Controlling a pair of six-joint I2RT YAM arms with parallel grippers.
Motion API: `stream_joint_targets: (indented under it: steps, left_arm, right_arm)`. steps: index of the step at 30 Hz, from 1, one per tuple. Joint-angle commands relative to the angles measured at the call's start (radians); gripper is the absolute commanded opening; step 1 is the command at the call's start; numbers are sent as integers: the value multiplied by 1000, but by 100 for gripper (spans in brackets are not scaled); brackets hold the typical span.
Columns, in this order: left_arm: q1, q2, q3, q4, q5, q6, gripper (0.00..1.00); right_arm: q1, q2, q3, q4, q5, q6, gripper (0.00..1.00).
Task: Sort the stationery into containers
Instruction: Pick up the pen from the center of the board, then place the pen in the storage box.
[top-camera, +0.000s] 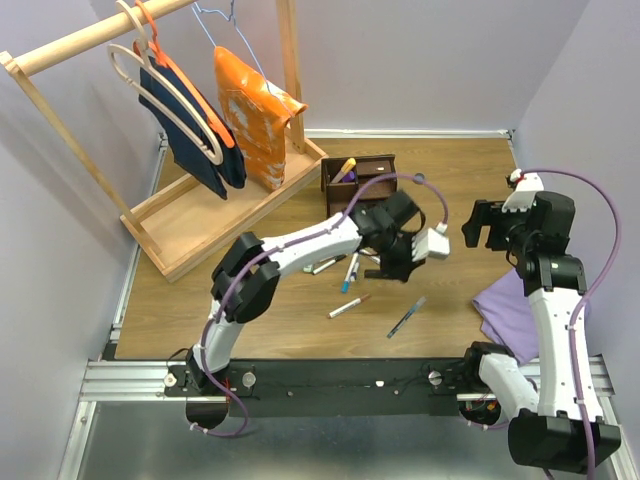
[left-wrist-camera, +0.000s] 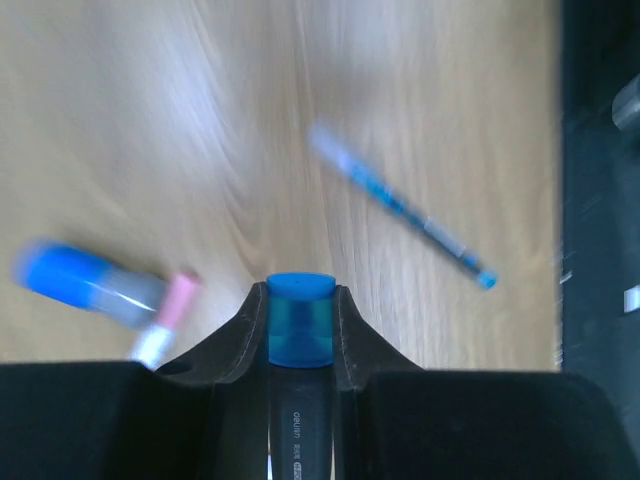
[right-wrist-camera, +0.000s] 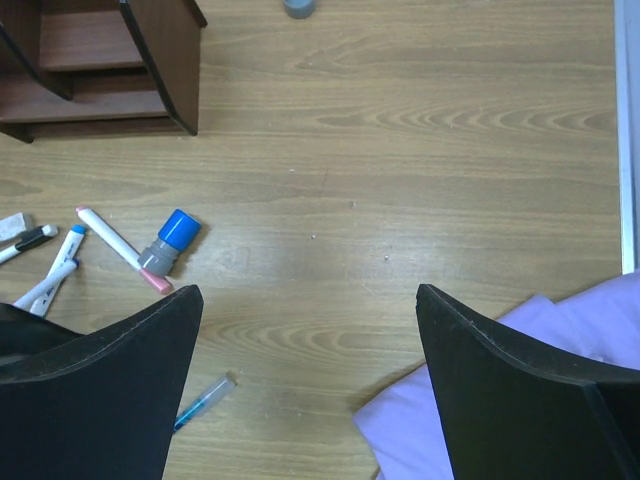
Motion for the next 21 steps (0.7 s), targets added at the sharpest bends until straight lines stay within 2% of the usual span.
stream_joint_targets:
  steps: [1, 3, 6, 7, 9, 10, 11, 12, 16, 21]
  left_arm:
    - [56, -142, 203, -46, 178, -56, 0]
    - [98, -164, 201, 37, 252, -113, 0]
    - [211, -208, 121, 296, 336, -226, 0]
    - [240, -230, 43, 479, 347, -257, 0]
    - [324, -233, -11, 641, 364, -356, 0]
    - [349, -219, -40, 812, 367, -399, 0]
    - [377, -210, -46, 888, 364, -441, 0]
    - [421, -198, -51, 965, 352, -560, 0]
    - [504, -121, -56, 1313, 324, -683, 0]
    - [547, -45, -3, 1396, 326, -734, 0]
  right_arm:
    - [-8, 18, 30, -7, -16, 1, 95]
    - [-8, 27, 47, -4, -20, 6, 95]
    - [-8, 43, 67, 1, -22, 16, 94]
    - [-8, 47, 71, 6, -23, 19, 94]
    - [-8, 58, 83, 10, -26, 24, 94]
    - [-8, 61, 86, 13, -29, 29, 94]
    - [-7, 67, 90, 13, -31, 32, 94]
    - [-8, 69, 96, 15, -31, 38, 93]
    - [-8, 81, 106, 24, -17, 64, 93]
    - [-20, 98, 132, 9, -13, 50, 93]
